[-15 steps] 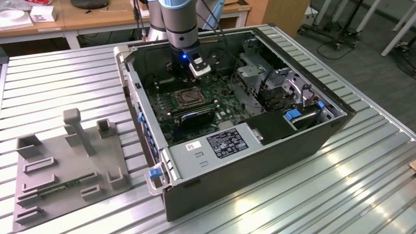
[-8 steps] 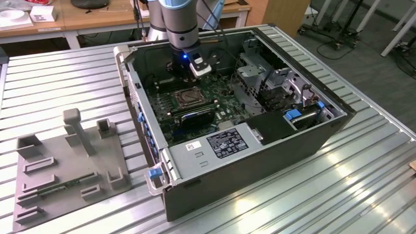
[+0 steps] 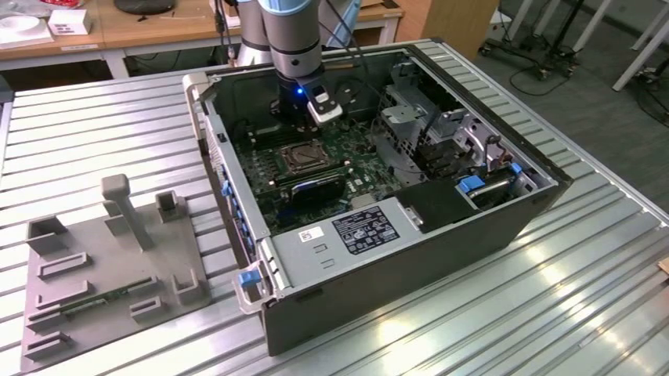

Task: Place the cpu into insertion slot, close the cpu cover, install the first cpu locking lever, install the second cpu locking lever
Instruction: 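Install the first cpu locking lever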

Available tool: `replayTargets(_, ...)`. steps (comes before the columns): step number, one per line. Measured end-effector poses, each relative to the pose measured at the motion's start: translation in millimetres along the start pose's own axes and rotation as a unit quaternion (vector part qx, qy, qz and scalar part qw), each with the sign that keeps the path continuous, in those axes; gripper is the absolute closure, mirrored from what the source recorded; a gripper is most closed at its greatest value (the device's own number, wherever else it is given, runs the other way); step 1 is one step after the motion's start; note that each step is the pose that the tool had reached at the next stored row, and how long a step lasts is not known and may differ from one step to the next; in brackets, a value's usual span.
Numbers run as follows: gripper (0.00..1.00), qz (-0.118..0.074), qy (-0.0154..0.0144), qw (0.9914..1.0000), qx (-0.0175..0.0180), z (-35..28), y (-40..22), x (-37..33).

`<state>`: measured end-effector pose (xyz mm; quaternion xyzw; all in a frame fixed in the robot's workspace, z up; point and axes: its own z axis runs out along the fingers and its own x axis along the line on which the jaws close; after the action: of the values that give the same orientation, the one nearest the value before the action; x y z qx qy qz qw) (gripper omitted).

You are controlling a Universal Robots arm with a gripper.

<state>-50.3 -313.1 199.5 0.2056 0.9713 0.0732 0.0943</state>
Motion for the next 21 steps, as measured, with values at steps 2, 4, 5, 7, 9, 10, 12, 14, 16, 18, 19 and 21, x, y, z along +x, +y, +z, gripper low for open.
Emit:
replayTargets(2, 0.89, 0.000, -0.0021, 1.00000, -0.0010, 0.5, -0.2, 0.1)
replayTargets(4, 0.89, -0.001, -0.0049, 0.99999, -0.0022, 1.0, -0.3, 0.2)
replayTargets(5, 0.89, -0.001, -0.0058, 0.99998, -0.0026, 1.2, -0.3, 0.1)
replayTargets(7, 0.89, -0.001, -0.0062, 0.99998, -0.0029, 1.3, -0.3, 0.1)
replayTargets(9, 0.89, -0.001, -0.0063, 0.99998, -0.0029, 1.3, -0.3, 0.2)
replayTargets(10, 0.89, -0.001, -0.0063, 0.99998, -0.0029, 1.3, -0.3, 0.2)
replayTargets(12, 0.89, -0.001, -0.0063, 0.99998, -0.0030, 1.3, -0.3, 0.2)
replayTargets(14, 0.89, -0.001, -0.0070, 0.99997, -0.0033, 2.1, -0.5, 0.3)
replayTargets(16, 0.89, -0.001, -0.0071, 0.99997, -0.0031, 2.3, -0.5, 0.3)
replayTargets(18, 0.89, -0.001, -0.0071, 0.99997, -0.0032, 2.4, -0.5, 0.4)
replayTargets(19, 0.89, -0.001, -0.0071, 0.99997, -0.0032, 2.5, -0.5, 0.4)
replayTargets(21, 0.89, -0.001, -0.0082, 0.99996, -0.0038, 3.1, -0.7, 0.7)
